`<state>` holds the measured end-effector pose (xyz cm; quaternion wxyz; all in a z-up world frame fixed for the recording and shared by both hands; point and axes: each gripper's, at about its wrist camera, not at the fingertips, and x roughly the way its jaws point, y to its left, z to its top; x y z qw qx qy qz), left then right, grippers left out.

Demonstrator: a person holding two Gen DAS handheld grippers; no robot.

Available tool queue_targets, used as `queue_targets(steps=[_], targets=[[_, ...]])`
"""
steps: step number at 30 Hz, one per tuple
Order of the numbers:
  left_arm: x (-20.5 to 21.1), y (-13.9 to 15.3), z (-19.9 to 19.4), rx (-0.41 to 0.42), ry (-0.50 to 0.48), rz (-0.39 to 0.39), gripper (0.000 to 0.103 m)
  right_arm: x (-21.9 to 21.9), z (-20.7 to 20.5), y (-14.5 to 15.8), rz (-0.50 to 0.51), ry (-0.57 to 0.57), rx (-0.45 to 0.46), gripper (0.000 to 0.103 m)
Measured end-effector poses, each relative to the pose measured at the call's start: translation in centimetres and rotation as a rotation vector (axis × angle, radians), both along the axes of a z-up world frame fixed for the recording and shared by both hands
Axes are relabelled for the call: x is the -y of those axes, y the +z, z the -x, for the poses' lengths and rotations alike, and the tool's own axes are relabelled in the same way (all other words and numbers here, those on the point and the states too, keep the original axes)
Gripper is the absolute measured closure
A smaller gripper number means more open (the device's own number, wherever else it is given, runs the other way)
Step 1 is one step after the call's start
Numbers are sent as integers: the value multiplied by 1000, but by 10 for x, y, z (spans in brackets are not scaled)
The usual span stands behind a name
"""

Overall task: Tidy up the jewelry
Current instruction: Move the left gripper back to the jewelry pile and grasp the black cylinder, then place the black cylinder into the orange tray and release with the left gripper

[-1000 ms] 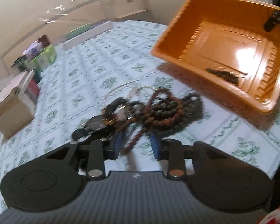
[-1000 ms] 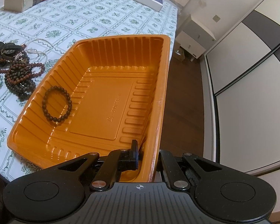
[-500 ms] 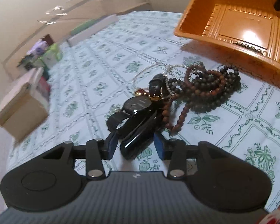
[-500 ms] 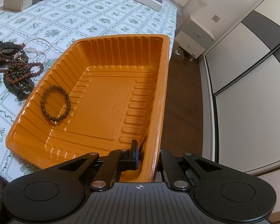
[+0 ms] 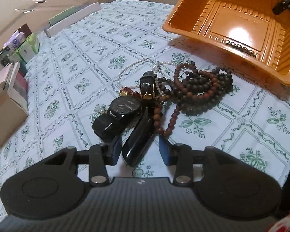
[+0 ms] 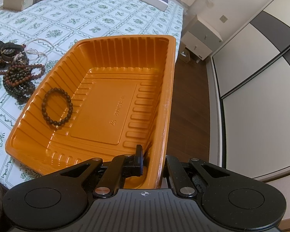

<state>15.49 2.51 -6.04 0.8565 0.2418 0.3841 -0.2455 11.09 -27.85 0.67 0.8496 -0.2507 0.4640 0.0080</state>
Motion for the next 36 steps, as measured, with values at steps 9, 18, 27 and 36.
queue_targets(steps=[9, 18, 27, 36], targets=[[0, 0, -7, -22, 20, 28, 75, 0, 1, 0, -4, -4, 0, 98], [-12, 12, 23, -15, 109, 27, 84, 0, 1, 0, -7, -4, 2, 98], [-5, 45, 42, 41, 135, 122, 84, 1, 2, 1, -10, -3, 3, 98], [88, 57, 47, 19, -52, 237, 84, 1, 2, 1, -13, -3, 5, 98]])
